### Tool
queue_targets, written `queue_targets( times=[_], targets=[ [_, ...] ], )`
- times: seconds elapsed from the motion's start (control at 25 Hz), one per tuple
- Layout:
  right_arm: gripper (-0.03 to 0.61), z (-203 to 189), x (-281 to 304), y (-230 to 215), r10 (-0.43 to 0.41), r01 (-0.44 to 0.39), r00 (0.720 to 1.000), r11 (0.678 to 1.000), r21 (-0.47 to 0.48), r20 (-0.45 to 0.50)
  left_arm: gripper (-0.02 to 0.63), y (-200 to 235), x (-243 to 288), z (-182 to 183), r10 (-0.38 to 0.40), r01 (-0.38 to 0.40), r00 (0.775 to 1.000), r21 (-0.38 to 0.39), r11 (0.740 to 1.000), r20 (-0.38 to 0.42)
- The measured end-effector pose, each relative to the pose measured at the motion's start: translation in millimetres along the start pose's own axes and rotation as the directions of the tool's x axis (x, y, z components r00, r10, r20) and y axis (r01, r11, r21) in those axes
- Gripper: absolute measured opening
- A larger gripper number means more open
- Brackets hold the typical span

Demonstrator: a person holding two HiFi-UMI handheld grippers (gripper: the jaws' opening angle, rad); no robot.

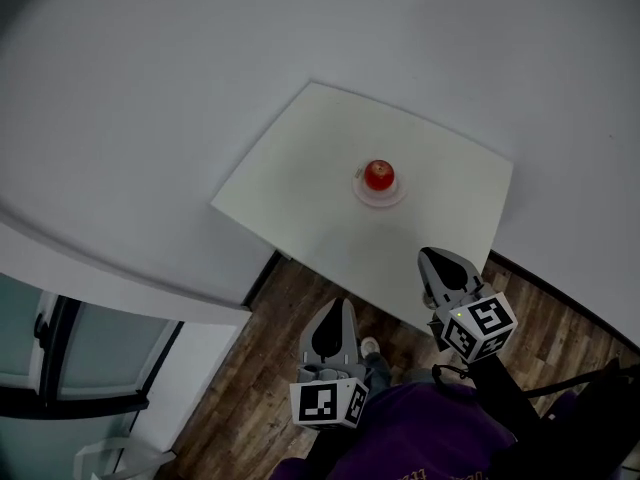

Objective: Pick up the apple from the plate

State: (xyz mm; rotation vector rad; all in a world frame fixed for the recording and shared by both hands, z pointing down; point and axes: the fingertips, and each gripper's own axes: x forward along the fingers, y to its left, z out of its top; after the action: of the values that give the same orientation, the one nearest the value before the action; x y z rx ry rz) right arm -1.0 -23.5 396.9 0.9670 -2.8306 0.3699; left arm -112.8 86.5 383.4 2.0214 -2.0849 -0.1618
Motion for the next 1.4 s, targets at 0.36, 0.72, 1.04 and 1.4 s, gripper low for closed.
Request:
queue_targets(
  times=[0.36,0.72,1.04,1.4],
  targets=[
    [0.011,-2,23,-11,-0.043,0.044,0.999,0.999,0.011,-0.02,0.006,20,30,-8,-0.035,0.035,0.999,-0.01,0.999,-0.04],
    [0.011,9,38,-44,-0.049,0.049,0.998,0.999,0.013,-0.026,0.006,14,71,-11,-0.044,0.043,0.998,-0.02,0.999,-0.045],
    [0.011,25,53,-74,-0.044,0.044,0.999,0.999,0.021,-0.018,0.006,11,120,-5,-0.041,0.041,0.998,0.009,0.999,-0.051],
    [0.011,24,69,-97,-0.07,0.071,0.997,0.997,0.04,-0.025,0.023,15,169,-16,-0.087,0.09,0.991,0.03,0.996,-0.098]
  ],
)
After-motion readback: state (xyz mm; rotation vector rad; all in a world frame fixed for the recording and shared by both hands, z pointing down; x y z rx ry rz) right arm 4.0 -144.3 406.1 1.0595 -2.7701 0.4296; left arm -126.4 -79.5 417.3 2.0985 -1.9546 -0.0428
